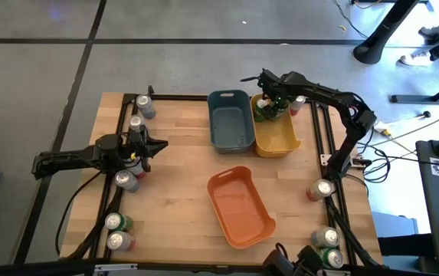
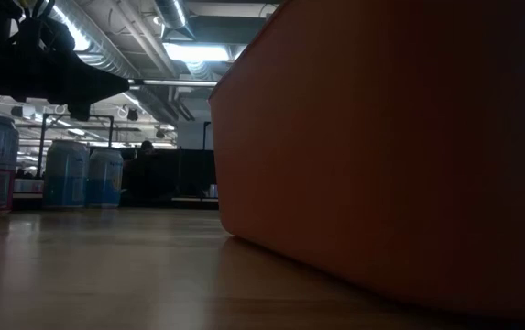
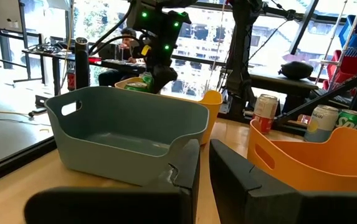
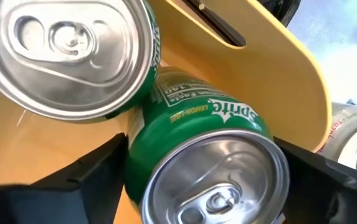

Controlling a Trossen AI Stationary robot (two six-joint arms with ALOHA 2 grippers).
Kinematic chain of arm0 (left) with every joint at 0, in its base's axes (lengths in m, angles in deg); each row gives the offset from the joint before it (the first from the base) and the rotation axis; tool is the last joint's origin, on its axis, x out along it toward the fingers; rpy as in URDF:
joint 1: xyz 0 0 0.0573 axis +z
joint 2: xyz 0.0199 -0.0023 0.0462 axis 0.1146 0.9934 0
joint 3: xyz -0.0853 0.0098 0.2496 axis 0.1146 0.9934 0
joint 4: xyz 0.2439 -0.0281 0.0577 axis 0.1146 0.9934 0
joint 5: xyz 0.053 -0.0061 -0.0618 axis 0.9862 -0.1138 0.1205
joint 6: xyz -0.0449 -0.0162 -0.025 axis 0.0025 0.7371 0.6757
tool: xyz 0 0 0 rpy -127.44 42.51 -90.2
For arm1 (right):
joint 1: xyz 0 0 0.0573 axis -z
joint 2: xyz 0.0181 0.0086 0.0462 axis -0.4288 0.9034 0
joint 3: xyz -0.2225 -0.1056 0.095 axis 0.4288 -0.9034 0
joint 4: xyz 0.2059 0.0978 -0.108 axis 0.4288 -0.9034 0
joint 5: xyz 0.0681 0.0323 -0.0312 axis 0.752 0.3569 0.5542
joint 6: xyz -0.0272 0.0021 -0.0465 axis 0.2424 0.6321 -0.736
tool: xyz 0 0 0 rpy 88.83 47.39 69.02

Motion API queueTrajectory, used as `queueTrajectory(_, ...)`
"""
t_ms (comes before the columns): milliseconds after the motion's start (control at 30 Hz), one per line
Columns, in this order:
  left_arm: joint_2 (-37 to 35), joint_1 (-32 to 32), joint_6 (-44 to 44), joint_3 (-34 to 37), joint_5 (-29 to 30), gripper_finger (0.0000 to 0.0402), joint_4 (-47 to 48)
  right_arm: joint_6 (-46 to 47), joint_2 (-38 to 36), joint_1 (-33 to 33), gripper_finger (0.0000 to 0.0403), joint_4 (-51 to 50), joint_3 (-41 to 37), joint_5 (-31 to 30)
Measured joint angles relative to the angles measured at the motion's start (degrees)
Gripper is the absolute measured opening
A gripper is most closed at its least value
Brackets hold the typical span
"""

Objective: Sort soda cans
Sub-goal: Put the green soda can into the yellow bin

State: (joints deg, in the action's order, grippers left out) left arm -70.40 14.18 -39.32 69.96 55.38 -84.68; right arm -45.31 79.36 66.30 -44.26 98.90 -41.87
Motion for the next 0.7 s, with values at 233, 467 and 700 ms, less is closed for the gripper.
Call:
queueTrajectory(233, 0.0, 0.0, 0.0, 0.0, 0.0, 0.0029, 0.0, 0.0, -0.1, 0.0, 0.0379, 0.4, 0.1, -0.2)
queueTrajectory(467, 0.0, 0.0, 0.0, 0.0, 0.0, 0.0029, 0.1, -0.3, -0.1, 0.0, 0.0375, 0.4, 0.1, -0.4)
queueTrajectory(700, 0.0, 0.0, 0.2, 0.0, 0.0, 0.0029, 0.1, -0.1, -3.5, -2.1, 0.0361, -5.8, 3.8, -0.3)
